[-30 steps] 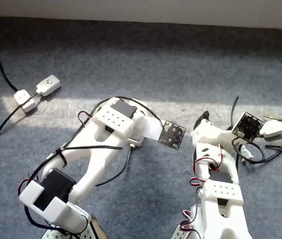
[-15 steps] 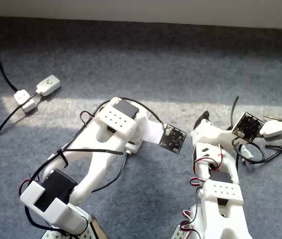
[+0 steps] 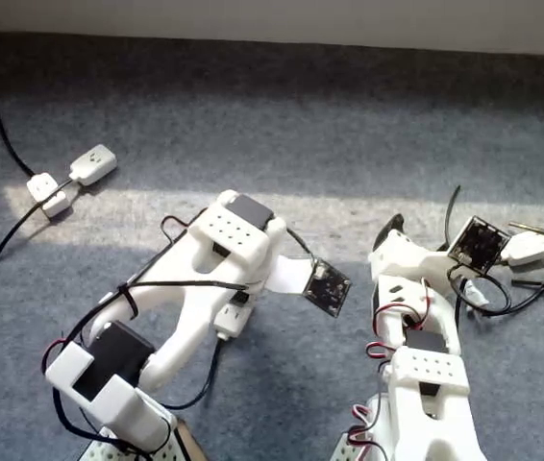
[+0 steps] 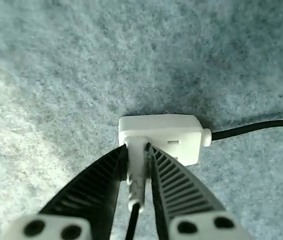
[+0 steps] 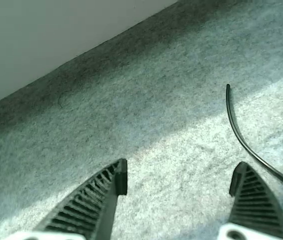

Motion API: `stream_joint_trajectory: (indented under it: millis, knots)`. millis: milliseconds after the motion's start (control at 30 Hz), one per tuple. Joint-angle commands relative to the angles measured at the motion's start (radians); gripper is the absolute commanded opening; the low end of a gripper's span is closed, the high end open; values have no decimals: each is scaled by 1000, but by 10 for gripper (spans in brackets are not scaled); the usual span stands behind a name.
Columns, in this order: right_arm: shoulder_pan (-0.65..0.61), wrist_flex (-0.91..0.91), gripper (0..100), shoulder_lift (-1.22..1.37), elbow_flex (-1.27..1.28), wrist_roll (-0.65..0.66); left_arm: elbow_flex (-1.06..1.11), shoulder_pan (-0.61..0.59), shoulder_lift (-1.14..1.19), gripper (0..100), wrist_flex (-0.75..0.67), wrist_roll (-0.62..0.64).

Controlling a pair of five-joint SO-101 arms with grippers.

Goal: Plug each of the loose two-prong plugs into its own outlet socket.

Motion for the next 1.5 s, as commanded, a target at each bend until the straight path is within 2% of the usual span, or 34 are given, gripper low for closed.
stream_joint_trajectory:
  millis: [0, 233, 400, 667, 1067, 1133, 1267, 1367, 1467]
  knots:
    - [8, -21, 324, -2, -8, -3, 16, 16, 22, 7, 51, -580]
    - [8, -21, 324, -2, -8, -3, 19, 85, 24, 7, 46, -577]
    - [8, -21, 324, -2, -8, -3, 21, 77, 24, 7, -83, -571]
    - [8, -21, 324, -2, -8, -2, 16, 76, 22, 7, -192, -531]
    - [7, -21, 324, -2, -8, 75, 8, 68, 24, 14, -190, -531]
    - [5, -21, 324, -2, -8, 78, 10, 65, 24, 56, -190, -525]
    - [5, -21, 324, -2, -8, 80, 8, 65, 15, 202, -164, -393]
    - [5, -21, 324, -1, -8, 80, -21, 70, 22, 310, -103, -431]
    - [8, -21, 324, -1, -8, 80, -48, 73, 24, 316, -78, -453]
